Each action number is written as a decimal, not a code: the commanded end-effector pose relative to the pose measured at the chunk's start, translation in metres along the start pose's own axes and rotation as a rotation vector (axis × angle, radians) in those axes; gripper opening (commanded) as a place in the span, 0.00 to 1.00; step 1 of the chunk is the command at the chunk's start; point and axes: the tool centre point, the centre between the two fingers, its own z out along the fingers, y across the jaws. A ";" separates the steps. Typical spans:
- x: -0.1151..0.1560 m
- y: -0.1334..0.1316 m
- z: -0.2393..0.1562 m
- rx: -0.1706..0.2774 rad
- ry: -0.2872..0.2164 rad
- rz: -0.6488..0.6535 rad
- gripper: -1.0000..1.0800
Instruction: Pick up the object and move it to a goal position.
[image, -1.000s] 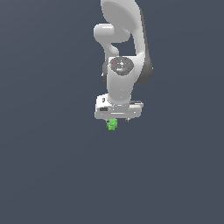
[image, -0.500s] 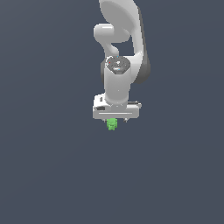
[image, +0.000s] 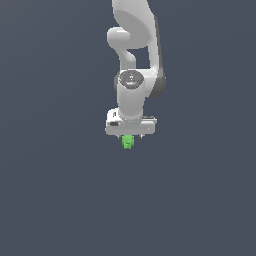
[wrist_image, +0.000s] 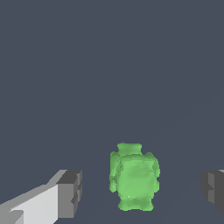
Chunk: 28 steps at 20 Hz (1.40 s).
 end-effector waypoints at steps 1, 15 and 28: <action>-0.011 0.003 0.011 0.001 0.001 0.007 0.96; -0.037 0.009 0.035 0.003 0.003 0.023 0.96; -0.038 0.009 0.081 0.003 0.004 0.023 0.96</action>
